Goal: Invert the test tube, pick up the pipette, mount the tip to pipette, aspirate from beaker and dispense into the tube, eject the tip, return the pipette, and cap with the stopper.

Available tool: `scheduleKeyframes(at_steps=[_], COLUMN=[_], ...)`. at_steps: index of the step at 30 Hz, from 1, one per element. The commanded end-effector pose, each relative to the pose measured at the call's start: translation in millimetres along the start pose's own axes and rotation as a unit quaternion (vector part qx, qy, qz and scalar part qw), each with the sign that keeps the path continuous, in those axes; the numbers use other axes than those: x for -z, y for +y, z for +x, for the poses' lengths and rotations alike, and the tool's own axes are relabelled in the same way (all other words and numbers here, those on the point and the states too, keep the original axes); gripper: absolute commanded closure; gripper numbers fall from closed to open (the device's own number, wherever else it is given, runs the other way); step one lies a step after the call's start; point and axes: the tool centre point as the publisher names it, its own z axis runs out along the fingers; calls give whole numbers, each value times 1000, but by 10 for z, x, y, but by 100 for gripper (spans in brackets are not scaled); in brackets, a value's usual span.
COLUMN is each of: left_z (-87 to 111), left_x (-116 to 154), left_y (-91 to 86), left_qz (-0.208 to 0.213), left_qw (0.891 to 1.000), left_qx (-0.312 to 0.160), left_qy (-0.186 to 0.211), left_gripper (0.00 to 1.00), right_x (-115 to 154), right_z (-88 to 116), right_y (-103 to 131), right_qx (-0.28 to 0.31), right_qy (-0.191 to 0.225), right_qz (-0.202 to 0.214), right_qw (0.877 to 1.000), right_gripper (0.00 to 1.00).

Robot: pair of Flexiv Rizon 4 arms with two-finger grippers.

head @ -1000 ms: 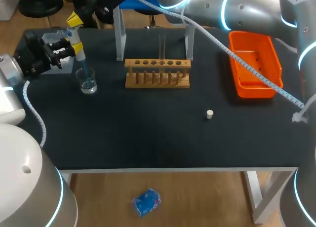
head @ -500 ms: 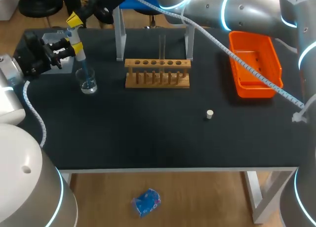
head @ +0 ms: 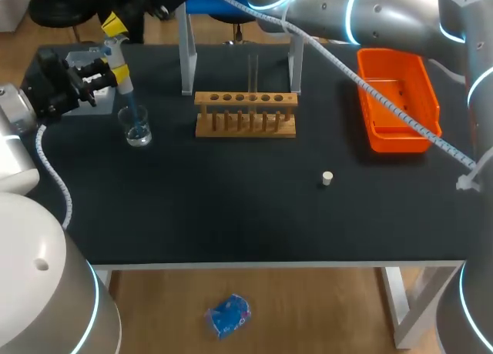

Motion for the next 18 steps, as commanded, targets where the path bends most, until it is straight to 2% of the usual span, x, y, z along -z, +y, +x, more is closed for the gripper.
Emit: scheduleKeyframes(at_steps=[1,18], left_z=[-2,-2], left_x=[2,2], left_y=[-19,-19], left_qz=[1,1], left_qw=[1000,1000], left_qx=[0,0], left_qy=[1,1], left_gripper=[100,100], right_x=[19,119], right_z=[-5,12], right_y=[37,236], right_qx=[2,23], right_qy=[1,-9], right_qz=[6,15], right_qw=[1000,1000], right_gripper=[100,100])
